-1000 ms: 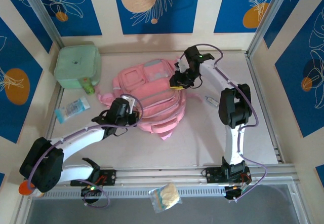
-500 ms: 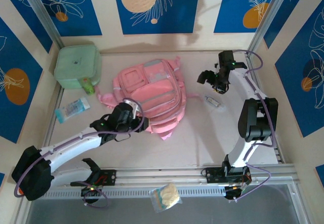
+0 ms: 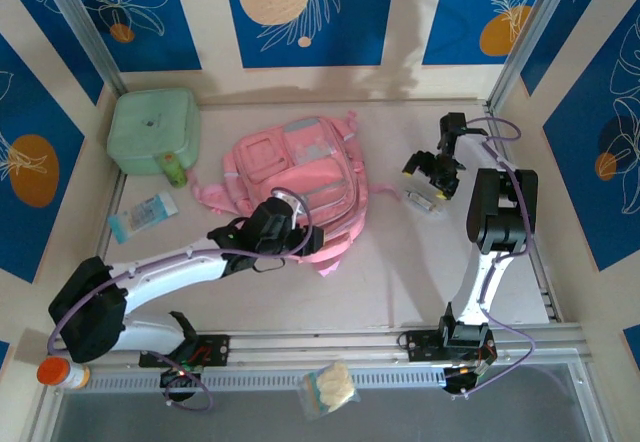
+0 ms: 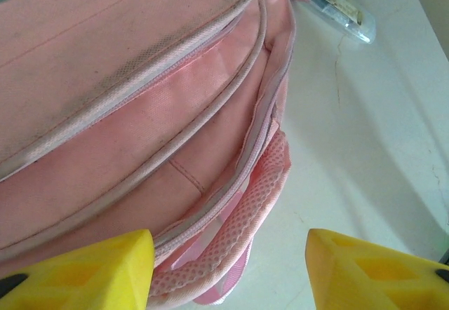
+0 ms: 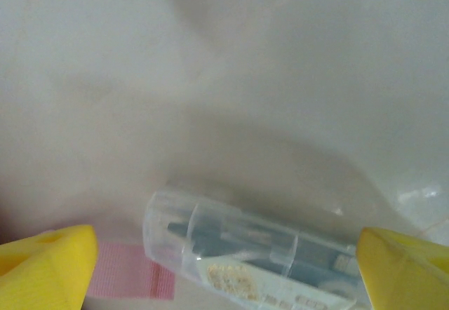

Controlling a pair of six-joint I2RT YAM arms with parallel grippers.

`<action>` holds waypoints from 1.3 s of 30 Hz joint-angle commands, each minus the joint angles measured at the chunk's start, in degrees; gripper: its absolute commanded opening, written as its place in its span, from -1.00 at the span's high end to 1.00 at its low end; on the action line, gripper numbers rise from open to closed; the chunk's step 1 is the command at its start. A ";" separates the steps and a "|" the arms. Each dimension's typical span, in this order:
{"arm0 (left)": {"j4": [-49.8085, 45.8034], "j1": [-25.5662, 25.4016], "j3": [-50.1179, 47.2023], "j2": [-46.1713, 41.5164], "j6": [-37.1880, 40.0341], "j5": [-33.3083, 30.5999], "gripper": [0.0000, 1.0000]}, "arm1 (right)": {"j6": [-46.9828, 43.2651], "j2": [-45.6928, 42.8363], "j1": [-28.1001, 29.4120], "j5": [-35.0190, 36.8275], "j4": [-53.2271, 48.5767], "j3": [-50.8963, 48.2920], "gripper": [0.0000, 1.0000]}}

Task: Pack the student bag
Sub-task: Rotate the loose stationery at the middle-right of the table, then pick up the loose stationery from the middle-right of the table.

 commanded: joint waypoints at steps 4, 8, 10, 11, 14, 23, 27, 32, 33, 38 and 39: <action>1.26 -0.78 1.53 0.27 -1.33 -1.65 -0.22 | 1.79 -0.79 0.25 -0.63 -1.47 -2.36 -0.89; -0.45 -0.77 1.27 -0.45 -0.61 -3.11 -0.26 | 3.48 -6.04 1.70 -0.52 -0.54 -8.76 -0.90; -1.25 -0.81 1.31 -0.80 -0.16 -3.40 -0.27 | 4.35 -8.73 2.95 -1.64 0.37 -11.93 -0.90; -1.64 -0.83 1.31 -0.85 -0.07 -3.57 -0.28 | 4.84 -9.44 3.49 -1.91 0.15 -12.69 -0.90; -2.61 -0.71 1.43 -1.23 0.46 -4.23 -0.30 | 6.83 -13.07 7.27 -1.17 -0.69 -15.64 -0.91; -2.44 -0.70 2.46 -0.77 0.82 -4.30 -0.32 | 2.28 -10.93 11.89 10.78 -4.45 -13.42 -0.72; -2.36 -0.63 2.62 -0.50 0.91 -4.84 -0.33 | -0.64 -10.20 10.37 10.14 -4.96 -12.60 -0.75; -2.77 -0.61 3.06 0.29 0.69 -5.96 -0.36 | -4.30 -5.68 10.39 8.51 -5.28 -9.35 -0.79; -2.81 -0.66 3.07 0.28 0.73 -6.07 -0.37 | -4.67 -4.87 10.51 8.83 -5.42 -8.89 -0.79; -3.51 -0.61 2.92 -0.01 0.55 -6.67 -0.39 | -6.26 -1.90 9.64 9.84 -5.35 -7.77 -0.75; -3.52 -0.61 2.82 -0.08 0.49 -6.84 -0.39 | -6.46 -1.30 9.84 9.35 -5.63 -7.35 -0.71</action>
